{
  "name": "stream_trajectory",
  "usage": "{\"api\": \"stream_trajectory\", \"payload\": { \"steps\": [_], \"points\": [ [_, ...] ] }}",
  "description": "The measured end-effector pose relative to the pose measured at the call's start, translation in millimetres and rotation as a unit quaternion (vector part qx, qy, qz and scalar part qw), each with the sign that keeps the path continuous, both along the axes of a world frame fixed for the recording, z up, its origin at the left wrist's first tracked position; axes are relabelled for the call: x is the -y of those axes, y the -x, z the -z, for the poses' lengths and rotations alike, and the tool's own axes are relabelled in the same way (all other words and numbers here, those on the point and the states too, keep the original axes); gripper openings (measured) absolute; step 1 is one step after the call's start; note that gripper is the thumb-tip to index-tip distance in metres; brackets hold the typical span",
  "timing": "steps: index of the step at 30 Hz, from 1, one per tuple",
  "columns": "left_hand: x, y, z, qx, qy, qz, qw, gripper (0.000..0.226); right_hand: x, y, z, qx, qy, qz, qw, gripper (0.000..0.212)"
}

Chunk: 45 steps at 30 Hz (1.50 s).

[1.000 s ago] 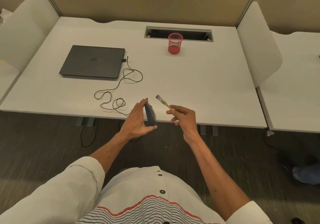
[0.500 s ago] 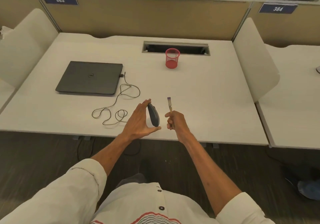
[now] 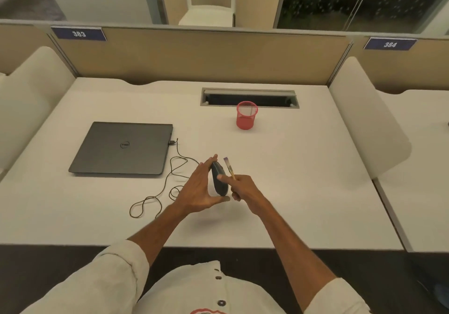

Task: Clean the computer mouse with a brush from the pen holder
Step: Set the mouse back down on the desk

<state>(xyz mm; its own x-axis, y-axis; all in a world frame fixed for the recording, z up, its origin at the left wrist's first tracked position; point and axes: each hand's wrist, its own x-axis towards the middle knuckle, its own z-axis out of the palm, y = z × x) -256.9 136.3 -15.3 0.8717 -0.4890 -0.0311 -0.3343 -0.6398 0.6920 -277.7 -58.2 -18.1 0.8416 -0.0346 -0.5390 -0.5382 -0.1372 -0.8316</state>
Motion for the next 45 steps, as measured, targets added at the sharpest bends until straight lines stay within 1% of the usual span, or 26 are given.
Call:
{"api": "stream_trajectory", "payload": {
  "steps": [2,5,7,10,12,18,24,29,35,41,43,45],
  "points": [
    [-0.9,-12.1,2.7,-0.016,-0.011,0.001,1.0,0.132,-4.4,-13.6,2.3,-0.007,0.023,0.001,1.0,0.05],
    [-1.8,-26.2,9.1,-0.039,-0.021,-0.004,0.999,0.134,-14.6,-31.9,7.0,-0.016,0.082,0.016,0.996,0.044],
    [-2.6,-35.0,13.2,-0.048,-0.022,-0.008,0.999,0.134,-21.7,-41.0,10.9,-0.021,0.121,0.034,0.992,0.047],
    [-5.0,-48.7,19.3,-0.029,-0.054,0.005,0.998,0.132,-30.9,-46.2,15.2,-0.018,0.197,0.051,0.979,0.058],
    [-6.0,-52.6,23.6,-0.03,-0.068,0.012,0.997,0.129,-35.6,-45.0,19.1,-0.014,0.243,0.056,0.968,0.061],
    [0.3,-57.8,33.0,-0.039,-0.078,0.019,0.996,0.122,-43.2,-44.1,24.8,-0.022,0.285,0.066,0.956,0.06],
    [11.0,-63.9,37.5,-0.045,-0.111,0.022,0.993,0.111,-41.2,-48.8,29.7,-0.045,0.288,0.08,0.953,0.064],
    [17.1,-74.2,38.5,-0.039,-0.148,0.049,0.987,0.11,-37.7,-52.8,32.3,-0.06,0.288,0.09,0.952,0.067],
    [14.3,-78.6,41.7,-0.03,-0.175,0.073,0.981,0.11,-34.8,-53.3,34.9,-0.079,0.266,0.072,0.958,0.078],
    [14.8,-79.8,44.4,-0.035,-0.195,0.074,0.977,0.117,-21.5,-56.1,33.3,-0.073,0.262,0.045,0.961,0.08],
    [14.6,-81.0,44.8,-0.038,-0.197,0.075,0.977,0.123,-13.5,-56.6,31.2,-0.061,0.246,0.059,0.966,0.077],
    [14.0,-82.7,43.9,-0.048,-0.188,0.077,0.978,0.128,-3.1,-57.4,27.0,-0.053,0.204,0.099,0.972,0.072]
  ]
}}
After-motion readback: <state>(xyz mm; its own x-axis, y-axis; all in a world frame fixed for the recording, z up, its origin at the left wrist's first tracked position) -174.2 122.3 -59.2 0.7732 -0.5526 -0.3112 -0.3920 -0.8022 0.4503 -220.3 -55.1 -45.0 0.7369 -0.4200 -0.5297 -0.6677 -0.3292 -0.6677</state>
